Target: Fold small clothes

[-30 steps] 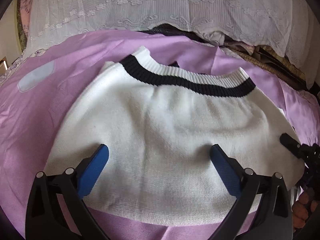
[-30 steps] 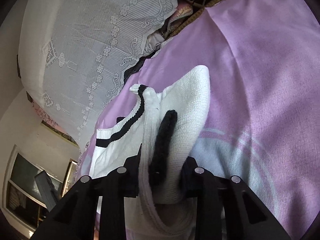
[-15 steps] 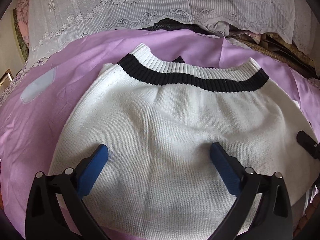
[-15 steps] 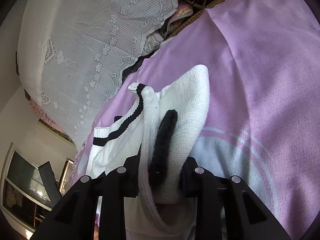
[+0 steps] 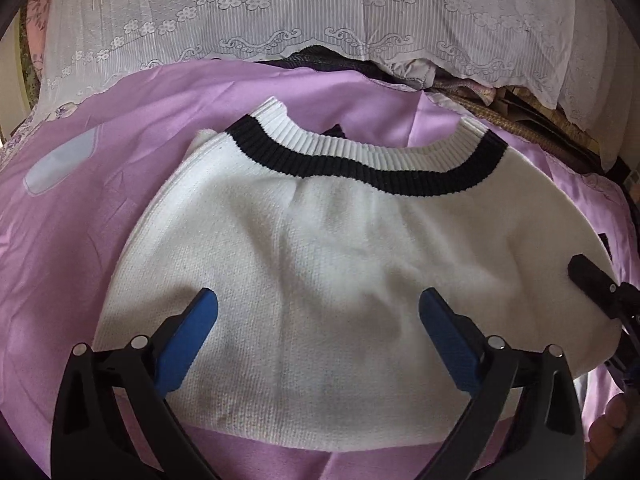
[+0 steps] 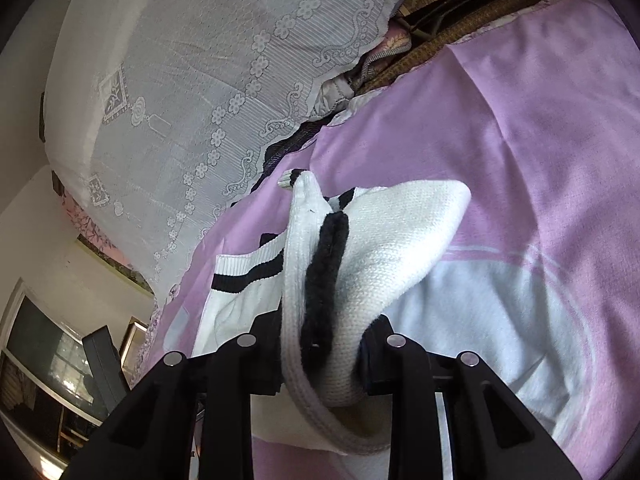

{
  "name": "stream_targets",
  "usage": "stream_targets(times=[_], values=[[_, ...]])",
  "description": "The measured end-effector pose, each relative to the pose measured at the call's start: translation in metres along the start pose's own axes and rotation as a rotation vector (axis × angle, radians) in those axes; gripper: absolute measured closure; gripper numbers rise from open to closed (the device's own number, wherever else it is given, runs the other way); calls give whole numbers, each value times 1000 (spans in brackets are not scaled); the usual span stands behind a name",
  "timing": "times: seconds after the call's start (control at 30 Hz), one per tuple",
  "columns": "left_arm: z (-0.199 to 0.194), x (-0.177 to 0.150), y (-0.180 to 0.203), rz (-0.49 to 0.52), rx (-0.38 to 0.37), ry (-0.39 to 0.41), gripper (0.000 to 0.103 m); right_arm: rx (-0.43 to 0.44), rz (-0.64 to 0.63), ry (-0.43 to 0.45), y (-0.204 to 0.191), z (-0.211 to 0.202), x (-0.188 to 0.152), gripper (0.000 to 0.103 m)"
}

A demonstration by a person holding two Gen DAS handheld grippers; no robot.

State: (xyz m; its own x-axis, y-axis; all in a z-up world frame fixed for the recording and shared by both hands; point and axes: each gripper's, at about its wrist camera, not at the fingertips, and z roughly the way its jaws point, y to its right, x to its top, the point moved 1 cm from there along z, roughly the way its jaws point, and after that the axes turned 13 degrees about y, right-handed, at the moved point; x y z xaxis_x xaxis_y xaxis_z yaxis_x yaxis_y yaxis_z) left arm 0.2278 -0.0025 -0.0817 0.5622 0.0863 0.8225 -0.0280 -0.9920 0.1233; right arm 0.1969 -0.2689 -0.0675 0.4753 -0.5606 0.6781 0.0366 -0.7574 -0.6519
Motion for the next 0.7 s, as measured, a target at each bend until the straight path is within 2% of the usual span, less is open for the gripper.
stream_targets(times=[0.17,0.37,0.6,0.7], values=[[8,4,6,-8,-54,-35,5,-19,-66,-19,-32,1,-4,76],[8,10,-7,-61,-99,-57,5,-38,-148,-42,-85,12,-1,76],[-3,24,-73,-183,-45,-57,5,1,-174,-78,-148,30,-9,76],[-11,32,-104,-179,14,-43,5,19,-189,-99,-174,37,-23,76]])
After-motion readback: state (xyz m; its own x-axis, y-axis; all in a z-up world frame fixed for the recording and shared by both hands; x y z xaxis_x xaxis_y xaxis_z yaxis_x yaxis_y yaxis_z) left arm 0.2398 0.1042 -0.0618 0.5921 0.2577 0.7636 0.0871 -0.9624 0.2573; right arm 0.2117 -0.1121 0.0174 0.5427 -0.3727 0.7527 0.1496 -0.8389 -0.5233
